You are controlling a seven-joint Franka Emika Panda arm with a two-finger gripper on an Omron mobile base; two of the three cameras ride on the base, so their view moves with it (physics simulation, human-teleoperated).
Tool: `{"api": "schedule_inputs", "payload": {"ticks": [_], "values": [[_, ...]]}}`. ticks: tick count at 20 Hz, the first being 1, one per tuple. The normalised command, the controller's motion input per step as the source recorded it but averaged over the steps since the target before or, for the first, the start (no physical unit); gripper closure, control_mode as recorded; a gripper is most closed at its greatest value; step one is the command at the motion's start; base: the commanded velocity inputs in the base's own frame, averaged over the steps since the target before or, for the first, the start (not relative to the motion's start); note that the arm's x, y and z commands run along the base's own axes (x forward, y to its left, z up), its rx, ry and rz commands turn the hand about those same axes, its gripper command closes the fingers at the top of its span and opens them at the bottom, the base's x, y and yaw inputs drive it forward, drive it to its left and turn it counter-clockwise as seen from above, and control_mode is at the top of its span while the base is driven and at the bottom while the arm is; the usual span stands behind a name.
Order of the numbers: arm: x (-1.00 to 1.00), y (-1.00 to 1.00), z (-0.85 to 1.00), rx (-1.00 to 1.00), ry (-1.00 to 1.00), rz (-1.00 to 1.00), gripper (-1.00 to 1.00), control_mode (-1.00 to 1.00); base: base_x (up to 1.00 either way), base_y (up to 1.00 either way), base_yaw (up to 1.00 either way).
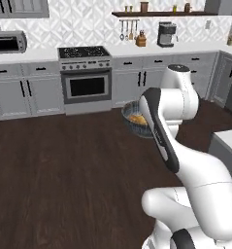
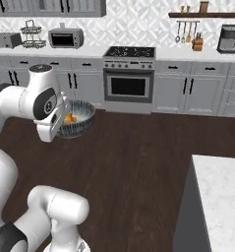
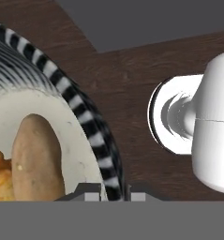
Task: Pick the chicken drumstick and sweet potato from their plates and place them in the bowl. Then put the bowl in the fridge.
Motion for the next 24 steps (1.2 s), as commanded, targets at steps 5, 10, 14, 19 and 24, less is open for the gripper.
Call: {"api": "schedule_inputs", "payload": {"ticks": [5,10,14,19,24], "values": [[0.00,0.00,0.00,0.00,0.00,0.00,1.00,1.00,1.00,0.14,0.15],[0.00,0.00,0.00,0.00,0.00,0.00,1.00,1.00,1.00,0.03,0.28],[0.00,0.00,0.00,0.00,0.00,0.00,1.00,1.00,1.00,0.01,0.49],[0.00,0.00,0.00,0.00,0.00,0.00,1.00,1.00,1.00,0.00,0.60],[0.00,0.00,0.00,0.00,0.00,0.00,1.00,1.00,1.00,0.00,0.59]]}}
